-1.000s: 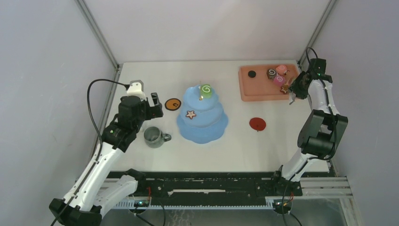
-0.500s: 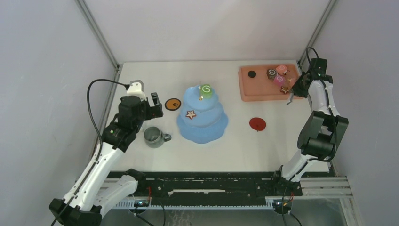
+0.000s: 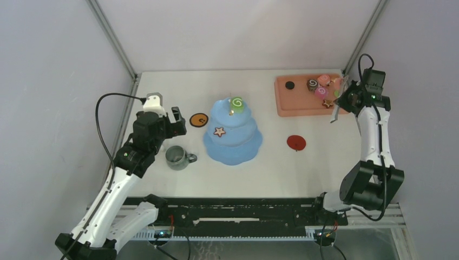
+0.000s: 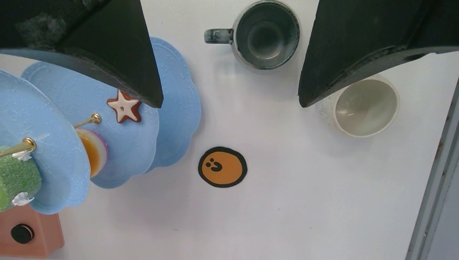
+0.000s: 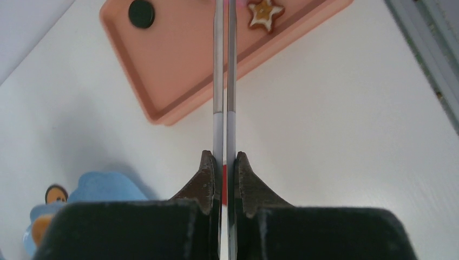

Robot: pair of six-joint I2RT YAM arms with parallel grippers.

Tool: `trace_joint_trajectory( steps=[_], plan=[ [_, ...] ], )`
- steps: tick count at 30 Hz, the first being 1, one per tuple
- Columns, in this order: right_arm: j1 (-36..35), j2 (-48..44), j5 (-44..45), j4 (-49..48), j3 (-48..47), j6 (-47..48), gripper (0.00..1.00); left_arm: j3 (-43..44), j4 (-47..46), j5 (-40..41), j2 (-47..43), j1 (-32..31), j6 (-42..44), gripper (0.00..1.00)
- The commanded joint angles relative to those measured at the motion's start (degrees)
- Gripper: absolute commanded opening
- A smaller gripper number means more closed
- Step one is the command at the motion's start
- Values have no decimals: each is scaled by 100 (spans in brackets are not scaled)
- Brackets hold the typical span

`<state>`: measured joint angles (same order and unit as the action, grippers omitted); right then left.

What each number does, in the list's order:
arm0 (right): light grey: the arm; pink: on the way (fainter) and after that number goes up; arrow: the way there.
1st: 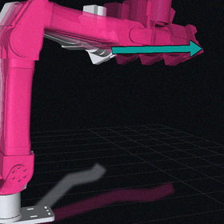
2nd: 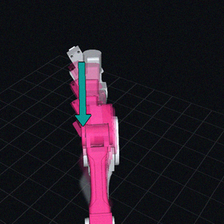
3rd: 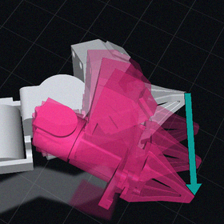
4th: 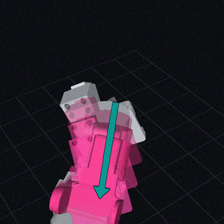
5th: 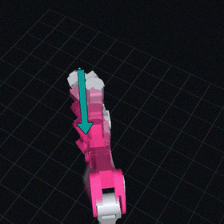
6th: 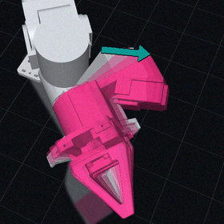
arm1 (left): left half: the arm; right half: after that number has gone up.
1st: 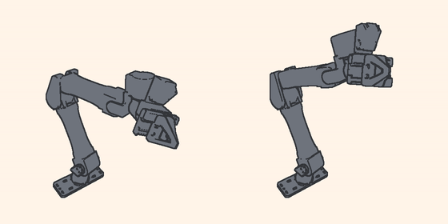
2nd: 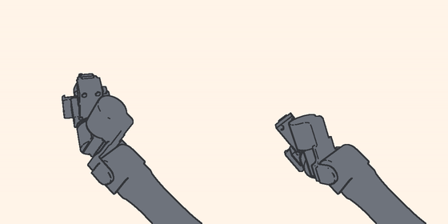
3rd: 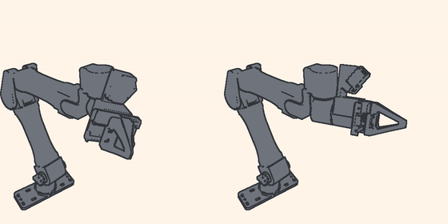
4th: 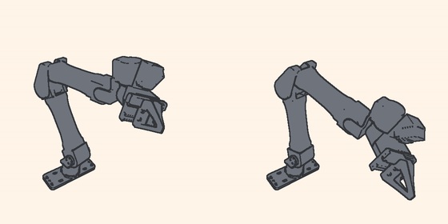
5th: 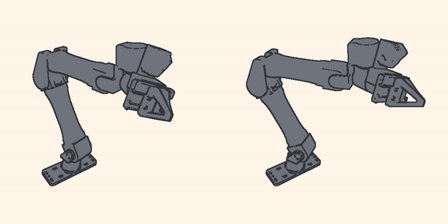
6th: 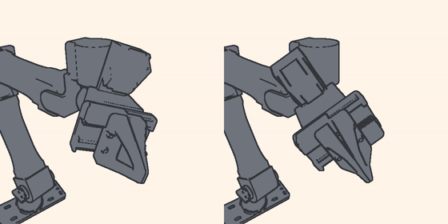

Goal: Serve the afternoon tea

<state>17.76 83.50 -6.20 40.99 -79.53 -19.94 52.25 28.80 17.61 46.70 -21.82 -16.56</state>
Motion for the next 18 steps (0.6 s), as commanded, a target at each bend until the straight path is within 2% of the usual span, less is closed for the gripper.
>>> trace_joint_trajectory(
  steps=[1, 12, 18],
  plan=[
    [-348, -720, -299, -13, 330, -25, 0, 30, -133, -117, -85, 32, -114, 100],
    [-995, -1730, -695, 632, 482, 222, 0, 22, -16, -174, -237, 36, -128, 100],
    [-1700, -2281, -916, 1289, 498, 337, 0, 50, 60, -53, -345, 38, -96, 100]
  ],
)
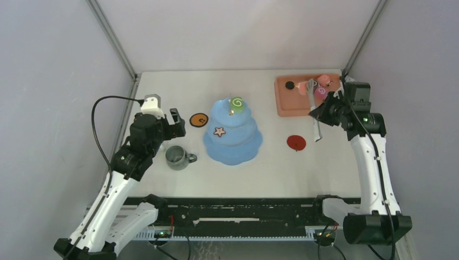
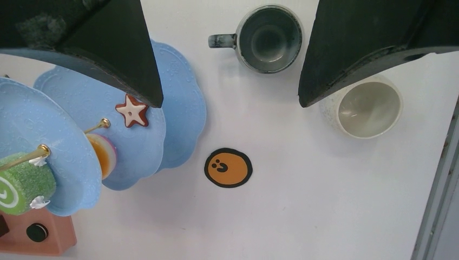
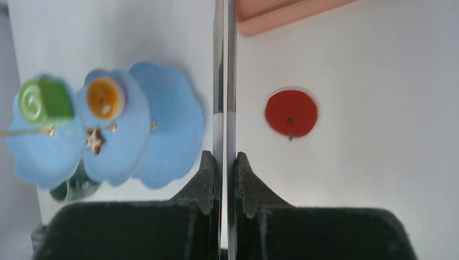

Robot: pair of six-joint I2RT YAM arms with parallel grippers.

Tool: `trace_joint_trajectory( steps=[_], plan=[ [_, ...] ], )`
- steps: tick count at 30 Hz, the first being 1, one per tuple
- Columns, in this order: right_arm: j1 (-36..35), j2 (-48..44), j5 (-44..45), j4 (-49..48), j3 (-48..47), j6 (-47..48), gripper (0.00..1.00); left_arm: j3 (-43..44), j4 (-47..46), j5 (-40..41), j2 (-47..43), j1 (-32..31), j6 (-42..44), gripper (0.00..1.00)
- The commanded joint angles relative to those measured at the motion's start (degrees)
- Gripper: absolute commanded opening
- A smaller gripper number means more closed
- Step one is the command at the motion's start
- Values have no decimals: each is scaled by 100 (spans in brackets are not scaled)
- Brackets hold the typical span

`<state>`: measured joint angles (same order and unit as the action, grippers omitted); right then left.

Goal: Serve the afternoon tea

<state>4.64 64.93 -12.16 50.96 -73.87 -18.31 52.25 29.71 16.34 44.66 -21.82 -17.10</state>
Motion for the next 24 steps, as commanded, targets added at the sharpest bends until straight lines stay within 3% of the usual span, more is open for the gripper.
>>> trace_joint_trajectory(
  steps=[1, 6, 12, 24],
  plan=[
    [-507, -514, -374, 397, -69, 165, 0, 50, -23, 91, -146, 40, -35, 100],
    [-1322, -825, -740, 725, -58, -21, 0, 93, 67, 135, -155, 39, -12, 100],
    [-2470, -998, -478, 1062, 24, -350, 0, 101, 193, 270, -326, 43, -67, 100],
    [-3264, -1232, -564, 907, 725, -640, 0, 66, 386, 246, -531, 42, -239, 100]
  ],
)
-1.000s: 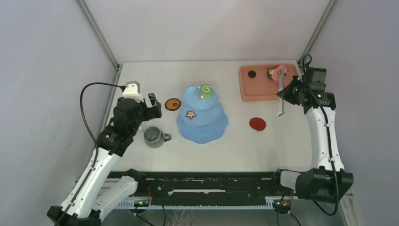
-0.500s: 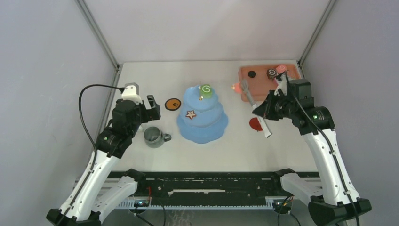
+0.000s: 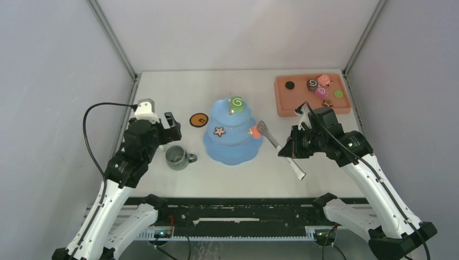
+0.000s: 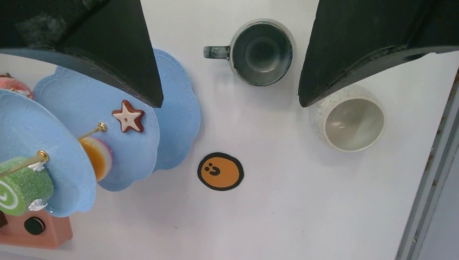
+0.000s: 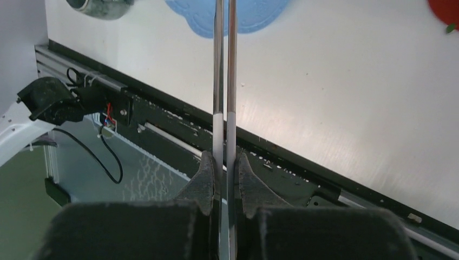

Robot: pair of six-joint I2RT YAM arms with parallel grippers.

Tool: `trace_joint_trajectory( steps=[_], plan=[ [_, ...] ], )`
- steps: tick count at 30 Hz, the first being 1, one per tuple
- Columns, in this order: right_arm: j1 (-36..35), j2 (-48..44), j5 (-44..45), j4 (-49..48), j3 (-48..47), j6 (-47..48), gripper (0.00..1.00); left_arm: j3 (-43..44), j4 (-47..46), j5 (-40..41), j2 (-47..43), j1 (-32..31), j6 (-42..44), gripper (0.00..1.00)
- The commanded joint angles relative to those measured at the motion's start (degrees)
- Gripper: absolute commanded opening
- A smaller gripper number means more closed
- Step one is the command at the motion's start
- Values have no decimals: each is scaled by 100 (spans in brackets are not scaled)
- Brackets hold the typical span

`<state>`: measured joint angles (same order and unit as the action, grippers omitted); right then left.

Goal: Serve the afternoon tea

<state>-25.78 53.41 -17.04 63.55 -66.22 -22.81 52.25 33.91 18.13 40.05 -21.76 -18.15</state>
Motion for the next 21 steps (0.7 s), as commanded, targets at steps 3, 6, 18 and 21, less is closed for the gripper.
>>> trace_joint_trajectory(
  steps=[3, 6, 18, 21],
  plan=[
    [-307, -76, -120, -485, -45, -223, 0, 73, -16, 51, -92, 36, -166, 100],
    [-337, -46, -244, -604, -40, -262, 0, 100, 9, 41, -100, 35, -179, 100],
    [-514, 377, -384, -1180, -44, -307, 0, 156, 37, 42, -21, 38, -171, 100],
    [-583, 587, -386, -1404, -32, -351, 0, 147, 37, 63, -11, 39, -162, 100]
  ],
)
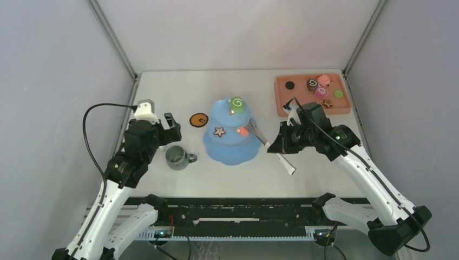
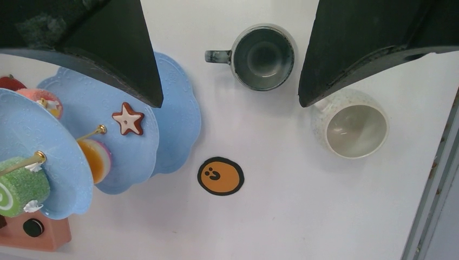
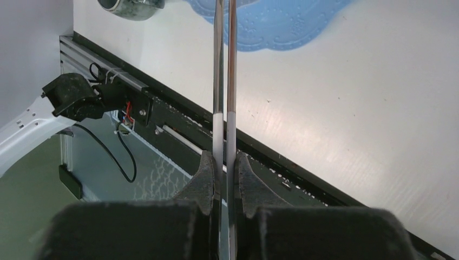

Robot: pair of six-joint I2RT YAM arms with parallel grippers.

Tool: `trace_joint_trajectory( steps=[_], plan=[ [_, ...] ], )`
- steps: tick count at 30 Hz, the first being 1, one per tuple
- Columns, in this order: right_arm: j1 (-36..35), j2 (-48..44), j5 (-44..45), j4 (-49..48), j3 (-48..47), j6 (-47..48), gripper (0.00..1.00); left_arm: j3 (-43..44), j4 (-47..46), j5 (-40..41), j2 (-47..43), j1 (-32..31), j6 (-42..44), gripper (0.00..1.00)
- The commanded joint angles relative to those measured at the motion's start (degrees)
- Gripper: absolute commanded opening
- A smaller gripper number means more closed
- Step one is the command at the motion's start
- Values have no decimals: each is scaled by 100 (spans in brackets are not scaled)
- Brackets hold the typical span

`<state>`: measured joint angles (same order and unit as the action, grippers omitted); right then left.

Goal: Serve the afternoon tea

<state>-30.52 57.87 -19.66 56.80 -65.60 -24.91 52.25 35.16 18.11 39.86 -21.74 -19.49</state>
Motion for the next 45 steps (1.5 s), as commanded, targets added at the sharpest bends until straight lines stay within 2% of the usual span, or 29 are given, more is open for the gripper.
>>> trace_joint_trajectory(
  steps=[1, 4, 9, 16, 25, 36, 40, 45],
  plan=[
    [-162, 215, -97, -795, -97, -169, 0, 149, -88, 74, 22, 33, -29, 100],
    [-242, 408, -130, -1082, 6, -264, 0, 135, -96, 70, 48, 37, -36, 100],
    [-295, 548, -48, -1160, 159, -313, 32, 103, -101, 79, 34, 29, -28, 100],
    [-280, 289, 202, -1066, 162, -369, 45, 92, -156, 73, 130, 37, -11, 100],
    [40, -187, 447, -801, 162, -396, 46, 107, -224, -24, 215, 30, -11, 100],
    [477, -571, 542, -566, 162, -419, 42, 102, -281, -108, 242, 29, -38, 100],
    [1118, -823, 576, -347, 162, -188, 37, 95, -264, -100, 196, 34, -30, 100],
    [2654, -1073, 434, -215, 162, 208, 37, 93, -234, -58, 177, 31, 6, 100]
  ],
)
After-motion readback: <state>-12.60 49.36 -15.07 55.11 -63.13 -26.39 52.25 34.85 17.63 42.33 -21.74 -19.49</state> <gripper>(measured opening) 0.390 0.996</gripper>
